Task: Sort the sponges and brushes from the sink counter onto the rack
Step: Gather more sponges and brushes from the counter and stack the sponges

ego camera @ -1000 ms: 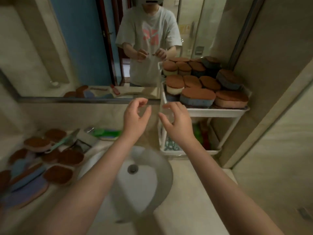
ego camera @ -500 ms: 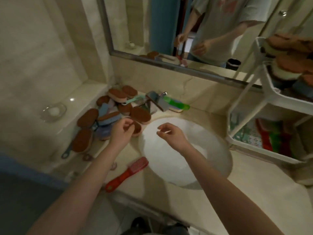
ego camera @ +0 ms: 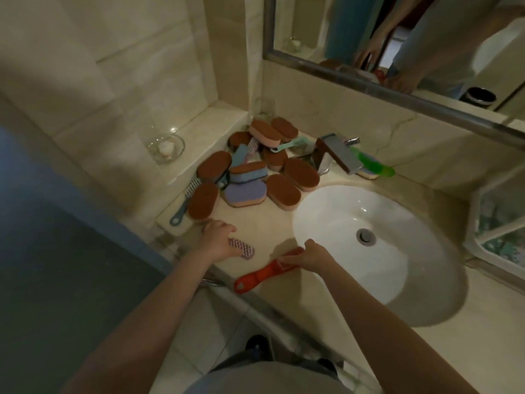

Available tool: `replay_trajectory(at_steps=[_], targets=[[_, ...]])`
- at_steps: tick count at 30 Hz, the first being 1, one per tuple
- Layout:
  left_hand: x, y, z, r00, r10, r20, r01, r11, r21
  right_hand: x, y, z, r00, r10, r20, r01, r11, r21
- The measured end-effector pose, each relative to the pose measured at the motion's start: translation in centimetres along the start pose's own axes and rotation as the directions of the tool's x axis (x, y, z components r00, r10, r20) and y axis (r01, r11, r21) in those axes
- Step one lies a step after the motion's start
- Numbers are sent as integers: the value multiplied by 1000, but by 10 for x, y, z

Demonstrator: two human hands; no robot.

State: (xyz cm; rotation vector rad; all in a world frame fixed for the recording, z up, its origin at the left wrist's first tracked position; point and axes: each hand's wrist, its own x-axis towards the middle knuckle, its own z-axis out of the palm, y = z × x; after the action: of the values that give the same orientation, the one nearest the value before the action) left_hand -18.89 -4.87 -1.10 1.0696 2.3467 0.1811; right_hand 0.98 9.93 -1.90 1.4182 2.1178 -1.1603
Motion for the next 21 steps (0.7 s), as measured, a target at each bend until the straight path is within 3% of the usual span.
replay_trajectory(at_steps=[4, 12, 14, 17, 21], targets=[[7, 1, 7, 992, 30, 121, -60, 966, 250, 4, 3, 5, 999, 16, -46, -14, 998, 58], [16, -1, 10, 989, 137, 48, -145, 921, 360, 1, 1, 1, 996, 39, -83, -16, 966, 258], [19, 1, 8, 984, 167, 59, -177, 911, 371, -4, -2, -3, 996, 27, -81, 13, 890, 456], [16, 8, 5, 984, 160, 73, -176, 931, 321, -12, -7, -9, 999, -4, -41, 33, 679, 733], [8, 14, 1, 992, 120, 30, -124, 953, 275, -15, -8, -17, 996, -34, -79, 85, 534, 841]])
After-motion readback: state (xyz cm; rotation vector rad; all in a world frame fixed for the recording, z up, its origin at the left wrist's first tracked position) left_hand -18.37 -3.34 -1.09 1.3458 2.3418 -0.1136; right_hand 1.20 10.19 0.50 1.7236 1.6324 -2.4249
